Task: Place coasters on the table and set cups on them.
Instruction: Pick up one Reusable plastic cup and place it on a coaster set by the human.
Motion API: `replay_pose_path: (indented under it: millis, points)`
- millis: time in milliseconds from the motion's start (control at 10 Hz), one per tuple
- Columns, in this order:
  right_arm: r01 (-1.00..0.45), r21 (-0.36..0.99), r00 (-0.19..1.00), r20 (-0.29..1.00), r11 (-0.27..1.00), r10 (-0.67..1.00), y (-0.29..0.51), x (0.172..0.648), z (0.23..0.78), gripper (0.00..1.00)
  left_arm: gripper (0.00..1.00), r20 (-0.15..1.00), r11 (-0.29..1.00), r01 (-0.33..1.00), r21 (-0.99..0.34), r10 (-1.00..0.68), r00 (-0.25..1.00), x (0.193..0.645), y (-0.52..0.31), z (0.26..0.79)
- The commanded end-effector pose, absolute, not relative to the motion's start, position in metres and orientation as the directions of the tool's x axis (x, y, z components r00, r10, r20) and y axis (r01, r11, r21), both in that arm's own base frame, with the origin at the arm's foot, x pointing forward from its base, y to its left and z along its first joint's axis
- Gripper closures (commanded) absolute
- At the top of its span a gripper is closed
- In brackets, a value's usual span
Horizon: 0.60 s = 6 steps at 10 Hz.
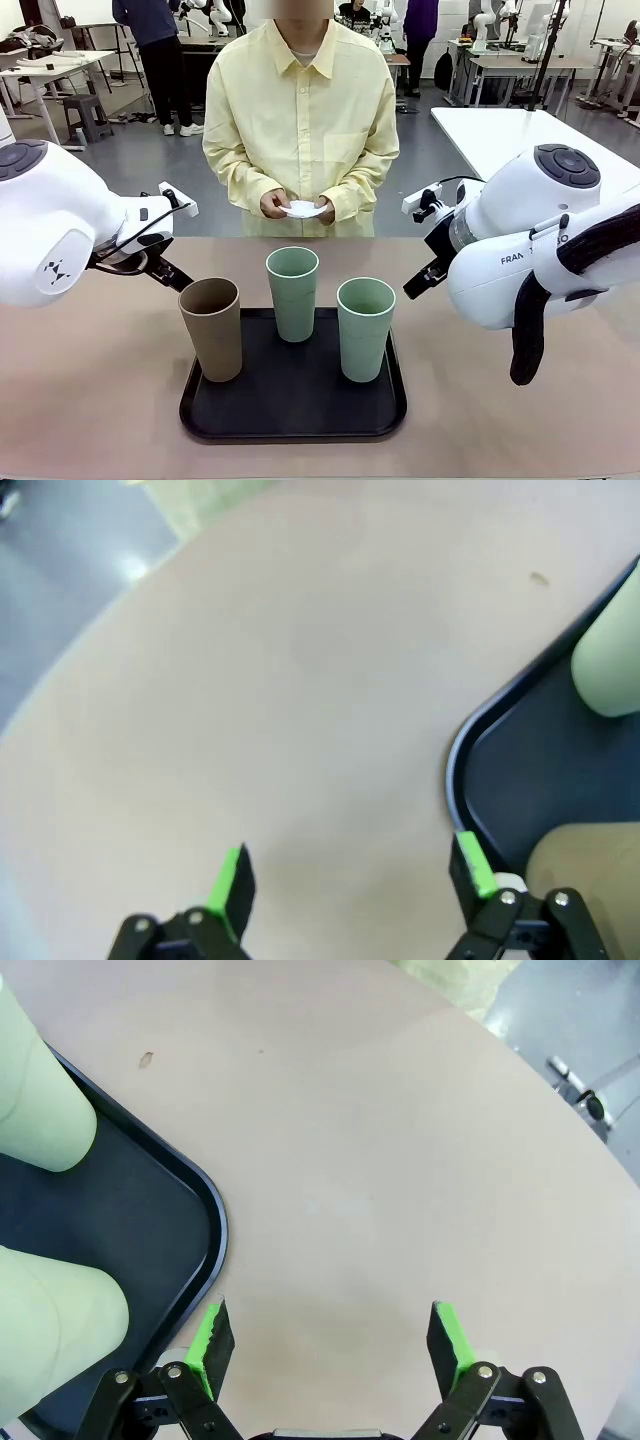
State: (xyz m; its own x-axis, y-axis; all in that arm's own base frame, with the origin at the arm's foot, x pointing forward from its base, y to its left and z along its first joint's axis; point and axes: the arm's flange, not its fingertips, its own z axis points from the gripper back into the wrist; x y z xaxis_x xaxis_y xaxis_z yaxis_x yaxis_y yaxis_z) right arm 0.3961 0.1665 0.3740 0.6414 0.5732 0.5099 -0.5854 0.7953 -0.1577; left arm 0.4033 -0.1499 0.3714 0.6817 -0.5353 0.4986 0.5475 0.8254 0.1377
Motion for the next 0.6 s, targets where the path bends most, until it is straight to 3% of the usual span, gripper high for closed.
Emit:
replay_pose_path:
  millis: [0,300,500]
  points:
    - [-0.586,-0.157,0.641,0.51,0.795,0.574,0.167,0.396,0.374,0.0,0.0,0.499,0.825,0.548,0.138,-0.536,0.681,0.403,-0.15,0.372]
    - [-0.585,-0.158,0.641,0.51,0.795,0.573,0.166,0.396,0.374,0.0,0.0,0.499,0.825,0.547,0.138,-0.535,0.682,0.403,-0.15,0.371]
    - [-0.599,-0.187,0.618,0.51,0.779,0.598,0.172,0.346,0.413,0.0,0.0,0.478,0.789,0.598,0.141,-0.583,0.657,0.365,-0.147,0.431]
